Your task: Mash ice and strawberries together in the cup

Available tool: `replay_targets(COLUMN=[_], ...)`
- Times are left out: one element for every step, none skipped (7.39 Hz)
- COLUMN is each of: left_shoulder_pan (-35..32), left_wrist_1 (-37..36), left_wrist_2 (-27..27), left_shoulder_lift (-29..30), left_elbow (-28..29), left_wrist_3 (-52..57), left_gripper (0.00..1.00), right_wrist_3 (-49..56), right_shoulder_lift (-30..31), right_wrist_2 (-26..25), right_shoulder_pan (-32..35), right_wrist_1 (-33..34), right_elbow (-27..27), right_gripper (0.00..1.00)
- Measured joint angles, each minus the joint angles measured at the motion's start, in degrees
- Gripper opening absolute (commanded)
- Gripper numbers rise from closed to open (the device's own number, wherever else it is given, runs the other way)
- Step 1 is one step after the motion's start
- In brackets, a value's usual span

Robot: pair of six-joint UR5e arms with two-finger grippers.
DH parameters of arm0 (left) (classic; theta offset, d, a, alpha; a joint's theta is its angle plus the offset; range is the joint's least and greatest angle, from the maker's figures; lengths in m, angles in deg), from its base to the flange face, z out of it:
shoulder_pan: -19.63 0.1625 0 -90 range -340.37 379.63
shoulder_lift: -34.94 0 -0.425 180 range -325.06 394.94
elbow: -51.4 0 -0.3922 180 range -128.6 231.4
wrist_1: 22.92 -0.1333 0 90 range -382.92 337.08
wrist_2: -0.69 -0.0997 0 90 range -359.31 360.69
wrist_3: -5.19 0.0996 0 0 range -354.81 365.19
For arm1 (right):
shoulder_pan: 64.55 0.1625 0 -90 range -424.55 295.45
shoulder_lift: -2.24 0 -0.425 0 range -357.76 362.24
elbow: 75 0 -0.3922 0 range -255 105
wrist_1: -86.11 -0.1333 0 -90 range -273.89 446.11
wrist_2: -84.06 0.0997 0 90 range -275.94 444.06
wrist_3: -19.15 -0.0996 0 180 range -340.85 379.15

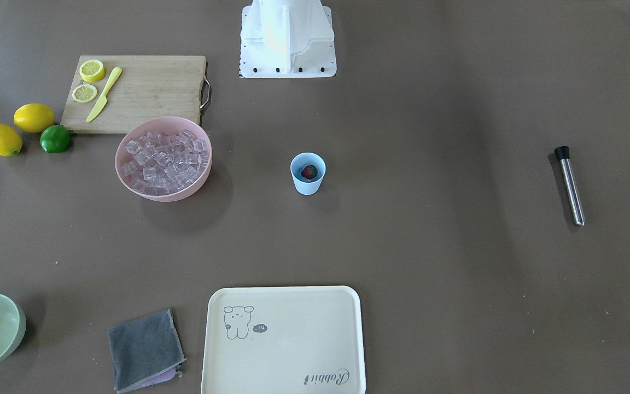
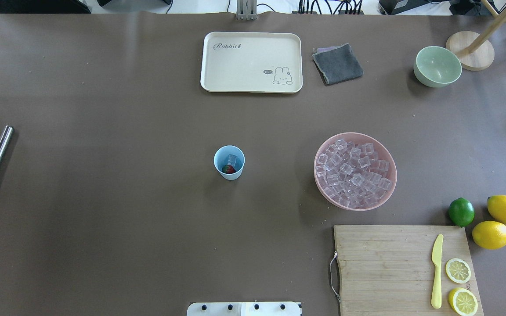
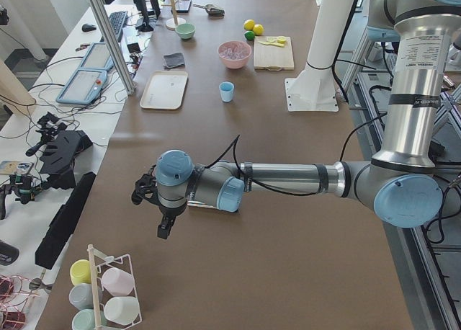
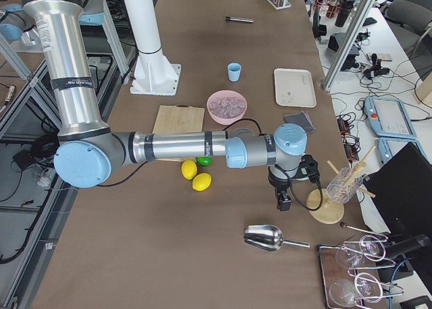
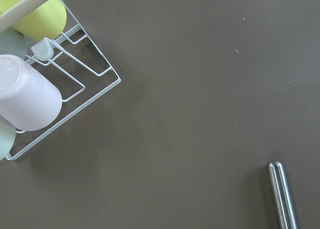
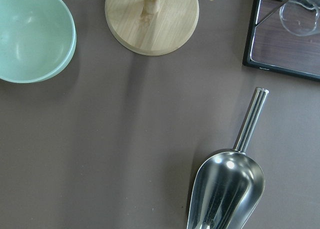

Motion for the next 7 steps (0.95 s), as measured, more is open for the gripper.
replay_targets(left_shoulder_pan=[0.0,0.0,-0.1,-0.1,-0.1,0.0,0.1], left_wrist_1=[0.0,0.1,0.1,0.3,0.9,1.7,2.1], left_wrist_2=[0.0,0.1,0.3,0.3,0.2,0.2,0.0], left_shoulder_lift=[-0.2,-0.4,-0.6,-0.7,-1.0,-1.3,-1.2], left_elbow=[-0.1,-0.1,-0.1,-0.1,-0.3,-0.3,-0.1], left_wrist_3=[0.0,0.1,0.3,0.4,0.2,0.0,-0.5], left_gripper=[0.98,0.98,0.98,0.98,0.98,0.98,0.98], right_wrist_3=[-0.1,-0.1,0.0,-0.2,-1.3,-4.4,-9.7], right_shoulder_lift=[0.0,-0.1,-0.3,-0.8,-1.5,-1.9,-2.1], right_wrist_2=[0.5,1.3,1.5,1.4,0.6,-0.9,-2.0], right_shoulder_pan=[0.0,-0.1,-0.3,-0.8,-2.3,-4.9,-8.2], right_wrist_1=[0.0,-0.1,-0.5,-0.9,-1.1,-1.2,-1.2], right_elbow=[-0.4,-0.8,-1.1,-1.7,-2.2,-3.7,-7.1], right_gripper=[0.99,0.99,0.99,0.98,0.98,0.99,0.99])
